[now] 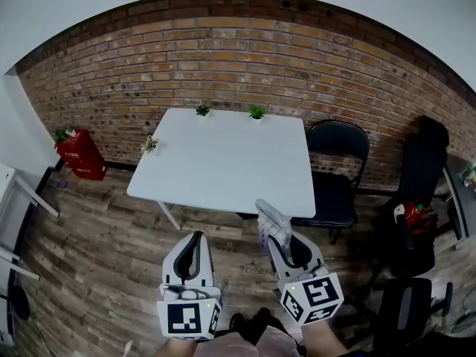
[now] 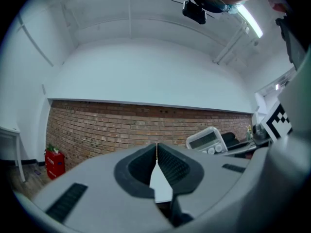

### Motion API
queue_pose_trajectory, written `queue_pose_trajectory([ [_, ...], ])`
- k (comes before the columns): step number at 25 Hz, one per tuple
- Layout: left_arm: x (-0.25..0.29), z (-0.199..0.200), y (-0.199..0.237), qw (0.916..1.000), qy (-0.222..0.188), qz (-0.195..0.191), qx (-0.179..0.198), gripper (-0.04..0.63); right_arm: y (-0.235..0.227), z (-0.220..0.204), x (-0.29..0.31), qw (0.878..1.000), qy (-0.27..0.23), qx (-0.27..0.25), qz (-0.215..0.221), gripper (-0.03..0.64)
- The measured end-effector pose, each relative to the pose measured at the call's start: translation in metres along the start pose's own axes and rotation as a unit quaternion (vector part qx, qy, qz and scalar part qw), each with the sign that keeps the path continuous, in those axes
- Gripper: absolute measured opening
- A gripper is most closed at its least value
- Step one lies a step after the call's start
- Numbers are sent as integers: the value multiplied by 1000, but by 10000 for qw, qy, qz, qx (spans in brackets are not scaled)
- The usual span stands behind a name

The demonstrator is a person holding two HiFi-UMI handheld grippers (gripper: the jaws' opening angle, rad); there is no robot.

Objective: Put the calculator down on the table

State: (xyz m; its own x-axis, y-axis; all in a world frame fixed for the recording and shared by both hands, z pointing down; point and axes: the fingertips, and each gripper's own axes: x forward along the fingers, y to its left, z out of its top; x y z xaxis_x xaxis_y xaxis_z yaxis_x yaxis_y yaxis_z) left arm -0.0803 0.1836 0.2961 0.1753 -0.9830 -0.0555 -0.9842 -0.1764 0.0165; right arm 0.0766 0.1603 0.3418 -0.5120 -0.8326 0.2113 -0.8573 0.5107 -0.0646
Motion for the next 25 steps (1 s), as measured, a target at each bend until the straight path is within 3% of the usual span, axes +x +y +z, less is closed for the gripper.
queue_pose_trajectory([
  [12, 82, -44, 7, 9987, 447, -228, 84, 18, -49, -12, 70, 9994, 140, 290, -162, 133],
  [25, 248, -58, 31, 9978, 597, -119, 251, 18, -142, 11, 222, 9983, 340, 478, 38, 132],
])
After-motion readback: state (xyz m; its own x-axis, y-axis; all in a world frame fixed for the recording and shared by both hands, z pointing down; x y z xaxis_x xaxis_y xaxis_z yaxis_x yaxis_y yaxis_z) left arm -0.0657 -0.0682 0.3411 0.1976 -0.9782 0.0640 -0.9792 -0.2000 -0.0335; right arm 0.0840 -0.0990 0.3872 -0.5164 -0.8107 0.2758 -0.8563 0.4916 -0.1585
